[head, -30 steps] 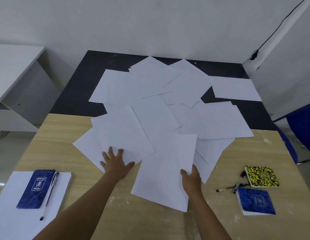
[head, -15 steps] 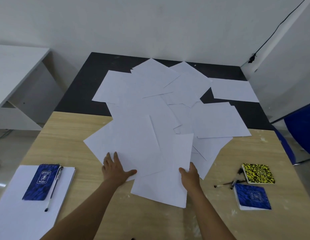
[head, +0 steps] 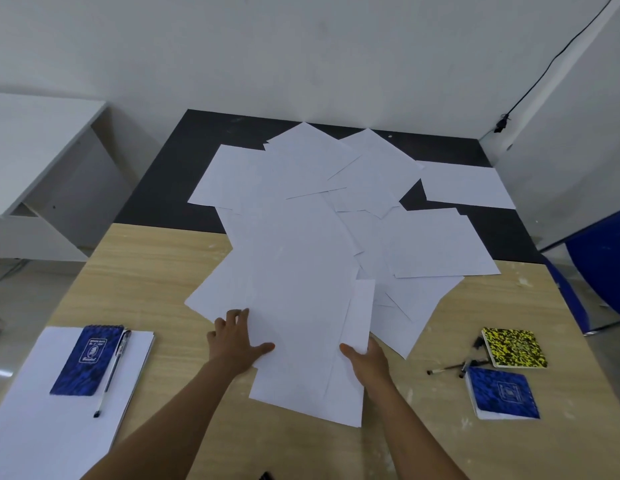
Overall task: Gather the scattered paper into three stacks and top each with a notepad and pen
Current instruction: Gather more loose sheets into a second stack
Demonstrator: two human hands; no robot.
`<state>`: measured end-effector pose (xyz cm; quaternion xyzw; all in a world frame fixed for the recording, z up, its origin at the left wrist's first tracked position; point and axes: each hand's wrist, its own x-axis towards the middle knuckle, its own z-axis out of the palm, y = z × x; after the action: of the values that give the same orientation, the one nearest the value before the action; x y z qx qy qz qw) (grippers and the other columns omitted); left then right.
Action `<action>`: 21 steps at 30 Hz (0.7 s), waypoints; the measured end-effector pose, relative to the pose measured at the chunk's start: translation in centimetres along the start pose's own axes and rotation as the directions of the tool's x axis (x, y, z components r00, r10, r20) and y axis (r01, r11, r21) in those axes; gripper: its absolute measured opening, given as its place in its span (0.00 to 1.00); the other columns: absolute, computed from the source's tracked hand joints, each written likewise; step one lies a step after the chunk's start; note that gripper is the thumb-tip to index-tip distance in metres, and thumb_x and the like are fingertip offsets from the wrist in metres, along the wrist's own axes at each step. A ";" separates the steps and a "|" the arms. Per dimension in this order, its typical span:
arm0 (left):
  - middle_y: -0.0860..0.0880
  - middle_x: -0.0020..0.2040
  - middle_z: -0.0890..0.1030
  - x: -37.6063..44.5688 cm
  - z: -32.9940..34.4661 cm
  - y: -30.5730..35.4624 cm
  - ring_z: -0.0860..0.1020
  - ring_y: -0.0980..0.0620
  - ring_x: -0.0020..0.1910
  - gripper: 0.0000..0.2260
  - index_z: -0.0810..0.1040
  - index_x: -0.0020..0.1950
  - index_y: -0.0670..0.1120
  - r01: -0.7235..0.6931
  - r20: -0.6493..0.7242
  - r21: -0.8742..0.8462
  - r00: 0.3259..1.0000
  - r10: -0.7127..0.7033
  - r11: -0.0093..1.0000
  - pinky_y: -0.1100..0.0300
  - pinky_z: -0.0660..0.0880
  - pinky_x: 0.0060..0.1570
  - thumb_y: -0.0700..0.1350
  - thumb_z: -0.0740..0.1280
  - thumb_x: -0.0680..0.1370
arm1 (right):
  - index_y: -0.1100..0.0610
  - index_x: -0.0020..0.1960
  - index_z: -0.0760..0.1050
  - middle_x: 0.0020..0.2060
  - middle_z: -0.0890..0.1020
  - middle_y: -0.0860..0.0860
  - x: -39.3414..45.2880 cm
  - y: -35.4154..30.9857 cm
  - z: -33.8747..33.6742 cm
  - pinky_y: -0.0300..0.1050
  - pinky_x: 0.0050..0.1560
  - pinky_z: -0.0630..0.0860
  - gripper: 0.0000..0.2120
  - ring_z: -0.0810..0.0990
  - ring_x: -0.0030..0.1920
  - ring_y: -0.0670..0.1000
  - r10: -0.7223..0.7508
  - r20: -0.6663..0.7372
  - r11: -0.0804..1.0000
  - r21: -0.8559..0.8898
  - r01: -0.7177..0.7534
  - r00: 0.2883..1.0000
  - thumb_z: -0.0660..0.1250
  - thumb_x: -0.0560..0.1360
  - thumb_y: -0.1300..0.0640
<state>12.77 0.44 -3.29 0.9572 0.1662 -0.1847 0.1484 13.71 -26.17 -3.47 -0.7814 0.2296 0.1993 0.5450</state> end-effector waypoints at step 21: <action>0.42 0.73 0.54 -2.1 0.6 -1.8 0.56 0.39 0.71 0.40 0.55 0.75 0.50 0.276 -0.040 -0.126 0.958 -0.283 0.953 0.43 0.59 0.68 0.67 0.65 0.71 | 0.59 0.65 0.69 0.54 0.77 0.53 -1.4 1.5 -0.2 0.43 0.51 0.70 0.16 0.75 0.51 0.52 -0.024 -0.125 1.000 -0.010 0.023 0.992 0.53 0.79 0.66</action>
<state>10.12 1.27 -3.36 0.9184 0.3150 -0.1659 0.1727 11.72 -26.62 -3.81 -0.7972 0.2533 0.1444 0.5287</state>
